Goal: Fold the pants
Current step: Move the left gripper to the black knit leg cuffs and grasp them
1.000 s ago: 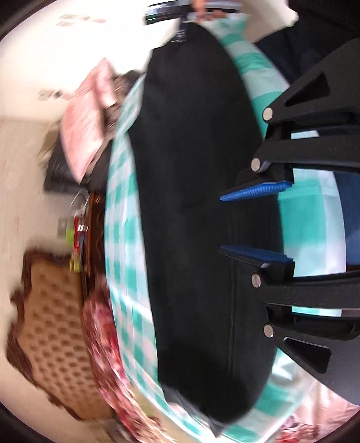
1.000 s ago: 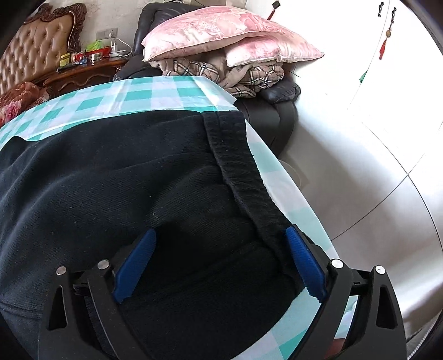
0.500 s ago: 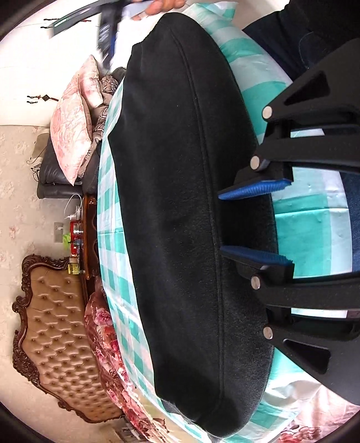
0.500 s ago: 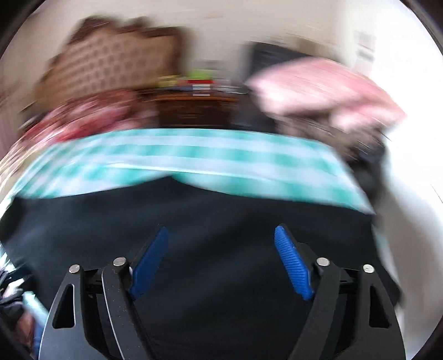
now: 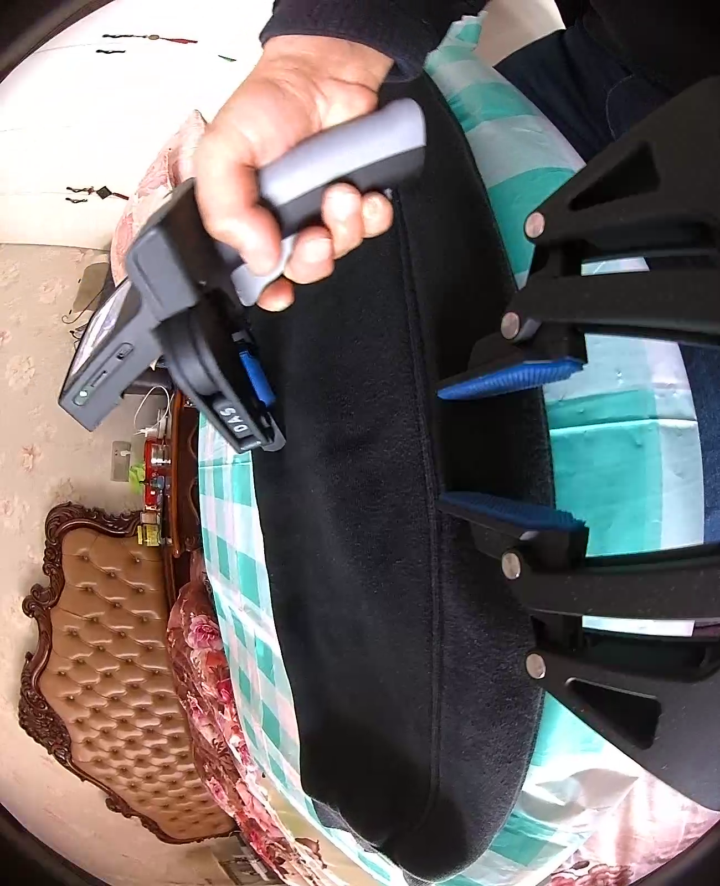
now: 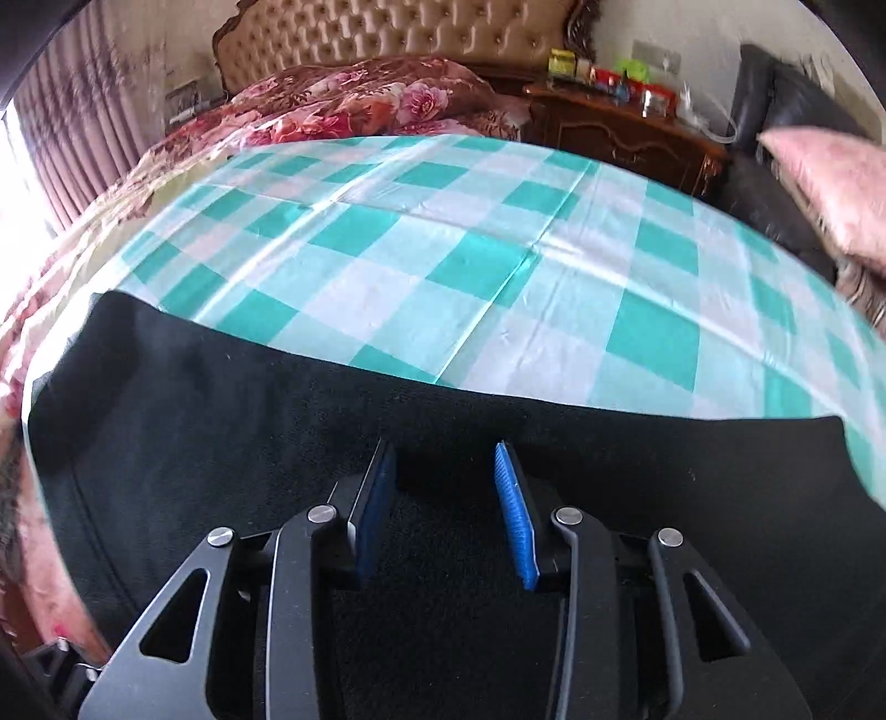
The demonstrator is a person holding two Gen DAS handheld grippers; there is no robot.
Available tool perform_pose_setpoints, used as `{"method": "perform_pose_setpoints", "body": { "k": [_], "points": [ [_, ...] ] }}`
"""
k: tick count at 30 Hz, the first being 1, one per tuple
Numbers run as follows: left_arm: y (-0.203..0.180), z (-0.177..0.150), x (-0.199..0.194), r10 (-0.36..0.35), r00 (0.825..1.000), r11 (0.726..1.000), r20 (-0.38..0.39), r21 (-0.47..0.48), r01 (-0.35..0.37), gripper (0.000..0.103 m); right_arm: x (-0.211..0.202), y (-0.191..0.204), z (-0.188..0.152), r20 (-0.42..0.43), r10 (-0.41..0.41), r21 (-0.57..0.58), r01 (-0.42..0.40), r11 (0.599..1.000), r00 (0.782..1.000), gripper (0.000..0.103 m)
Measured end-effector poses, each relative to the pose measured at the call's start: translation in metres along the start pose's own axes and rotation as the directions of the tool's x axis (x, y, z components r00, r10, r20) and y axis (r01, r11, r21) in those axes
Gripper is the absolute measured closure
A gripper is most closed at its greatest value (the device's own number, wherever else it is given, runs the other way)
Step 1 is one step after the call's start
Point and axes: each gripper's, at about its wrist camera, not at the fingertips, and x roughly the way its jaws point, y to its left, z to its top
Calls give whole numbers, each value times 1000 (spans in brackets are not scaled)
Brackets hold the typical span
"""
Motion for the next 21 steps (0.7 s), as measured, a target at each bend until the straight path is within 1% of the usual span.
{"method": "perform_pose_setpoints", "body": {
  "k": [2, 3, 4, 5, 6, 7, 8, 10, 11, 12, 13, 14, 15, 16, 17, 18, 19, 20, 21],
  "points": [
    [8, 3, -7, -5, 999, 999, 31, -36, 6, 68, 1, 1, -5, 15, -16, -12, 16, 1000, 1000, 65],
    [14, 4, -11, 16, 998, 998, 55, -57, -13, 68, 1, 3, -7, 26, -28, -18, 29, 999, 999, 65],
    [24, 7, -14, 45, 997, 996, 69, -82, -39, 70, 0, 4, -8, 32, -41, -24, 42, 999, 999, 65],
    [40, 8, -17, 95, 993, 989, 75, -120, -85, 70, 1, 5, -8, 33, -49, -24, 50, 998, 998, 65],
    [59, 9, -19, 153, 986, 977, 74, -161, -139, 71, 3, 6, -6, 33, -53, -23, 53, 998, 998, 65],
    [71, 10, -21, 185, 980, 968, 69, -184, -169, 72, 3, 6, -6, 34, -55, -23, 56, 998, 998, 65],
    [94, 9, -23, 242, 969, 947, 59, -231, -222, 74, 3, 5, -6, 36, -57, -24, 58, 998, 998, 65],
    [128, 5, -28, 316, 948, 907, 41, -307, -289, 75, 4, 6, -6, 39, -57, -24, 58, 998, 998, 65],
    [148, 1, -27, 362, 932, 879, 1, -335, -341, 75, 4, 6, -6, 40, -57, -24, 58, 998, 998, 65],
    [162, -2, -22, 380, 924, 862, -51, -342, -374, 76, 4, 6, -6, 40, -58, -25, 59, 998, 998, 65],
    [175, -6, -21, 378, 922, 851, -78, -364, -379, 84, 4, 6, -6, 39, -59, -26, 60, 998, 997, 65],
    [186, -9, -29, 359, 932, 840, -57, -415, -349, 87, 3, 6, -6, 40, -61, -27, 62, 998, 997, 65],
    [191, -9, -38, 355, 934, 836, -33, -437, -333, 87, 4, 6, -6, 41, -60, -27, 62, 998, 997, 65],
    [194, -7, -48, 368, 930, 835, -1, -439, -331, 83, 4, 6, -6, 41, -60, -27, 61, 998, 997, 65],
    [197, -6, -53, 379, 925, 831, 14, -445, -333, 77, 4, 7, -6, 41, -62, -28, 63, 998, 997, 65],
    [203, -5, -58, 380, 925, 821, 21, -468, -327, 73, 4, 7, -6, 41, -63, -30, 64, 998, 997, 65],
    [217, -9, -64, 355, 935, 795, 24, -534, -288, 72, 3, 6, -6, 42, -62, -30, 64, 998, 997, 65],
    [227, -11, -67, 336, 942, 771, 21, -581, -262, 72, 3, 6, -6, 42, -61, -29, 63, 998, 997, 65],
    [234, -16, -70, 328, 945, 749, 15, -613, -251, 72, 3, 6, -6, 42, -62, -29, 63, 998, 997, 65]
  ]
}}
